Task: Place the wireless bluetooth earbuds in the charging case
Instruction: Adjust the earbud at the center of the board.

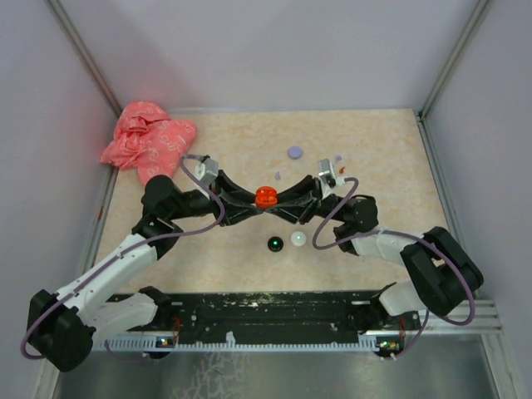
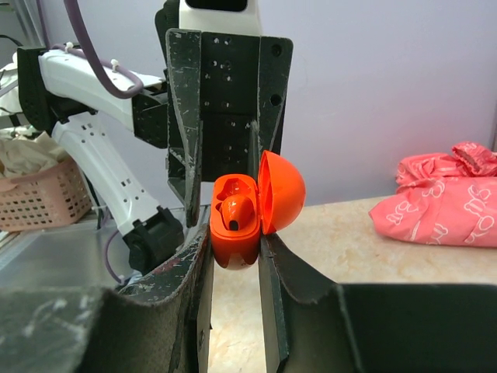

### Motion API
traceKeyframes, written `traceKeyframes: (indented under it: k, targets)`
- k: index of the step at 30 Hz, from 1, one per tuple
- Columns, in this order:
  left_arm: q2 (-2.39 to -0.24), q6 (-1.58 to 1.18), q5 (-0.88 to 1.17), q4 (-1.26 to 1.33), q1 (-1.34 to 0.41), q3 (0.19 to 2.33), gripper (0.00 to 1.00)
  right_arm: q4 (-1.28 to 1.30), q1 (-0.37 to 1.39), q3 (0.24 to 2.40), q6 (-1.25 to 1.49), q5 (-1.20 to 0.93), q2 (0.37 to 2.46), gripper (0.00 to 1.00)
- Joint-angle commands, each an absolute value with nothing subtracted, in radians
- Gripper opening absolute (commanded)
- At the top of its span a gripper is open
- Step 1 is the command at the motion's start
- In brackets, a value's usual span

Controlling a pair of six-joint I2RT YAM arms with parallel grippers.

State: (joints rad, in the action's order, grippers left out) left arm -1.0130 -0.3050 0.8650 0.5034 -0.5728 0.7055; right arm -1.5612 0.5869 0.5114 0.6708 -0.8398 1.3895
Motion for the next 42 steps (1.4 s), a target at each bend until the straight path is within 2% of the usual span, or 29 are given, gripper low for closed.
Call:
traceKeyframes:
  k: [1,8,13,19,21,23,27,31,35,38,42]
  targets:
    - [-1.015,-0.375,0.848,0.573,-0.577,0.686,0.42,-1.725,0.594,0.529,0.638,-0.797,1.375,0.00]
    - [-1.024,-0.419,0.851,0.629,-0.577,0.677,0.39,-1.720,0.598,0.534,0.632,-0.809,1.382,0.00]
    - [-1.048,-0.451,0.874,0.670,-0.577,0.681,0.32,-1.719,0.601,0.538,0.632,-0.815,1.383,0.00]
    - [-1.055,-0.431,0.888,0.676,-0.578,0.684,0.08,-1.703,0.601,0.539,0.624,-0.825,1.381,0.00]
    - [-1.040,-0.395,0.884,0.651,-0.578,0.685,0.04,-1.690,0.601,0.535,0.616,-0.826,1.374,0.00]
    - [-1.017,-0.329,0.871,0.587,-0.578,0.696,0.03,-1.653,0.596,0.527,0.597,-0.820,1.356,0.03]
    - [-0.968,-0.197,0.793,0.444,-0.576,0.719,0.04,-1.546,0.571,0.508,0.558,-0.830,1.300,0.17]
    - [-0.922,-0.053,0.715,0.343,-0.576,0.728,0.02,-1.376,0.531,0.492,0.499,-0.820,1.219,0.31]
    - [-0.879,0.020,0.615,0.309,-0.576,0.705,0.01,-1.033,0.492,0.513,0.379,-0.772,1.110,0.42]
    - [-0.852,0.057,0.570,0.313,-0.576,0.674,0.01,-0.741,0.477,0.569,0.246,-0.709,1.041,0.47]
    - [-0.816,0.104,0.497,0.344,-0.576,0.618,0.01,-0.361,0.458,0.674,0.103,-0.522,1.008,0.49]
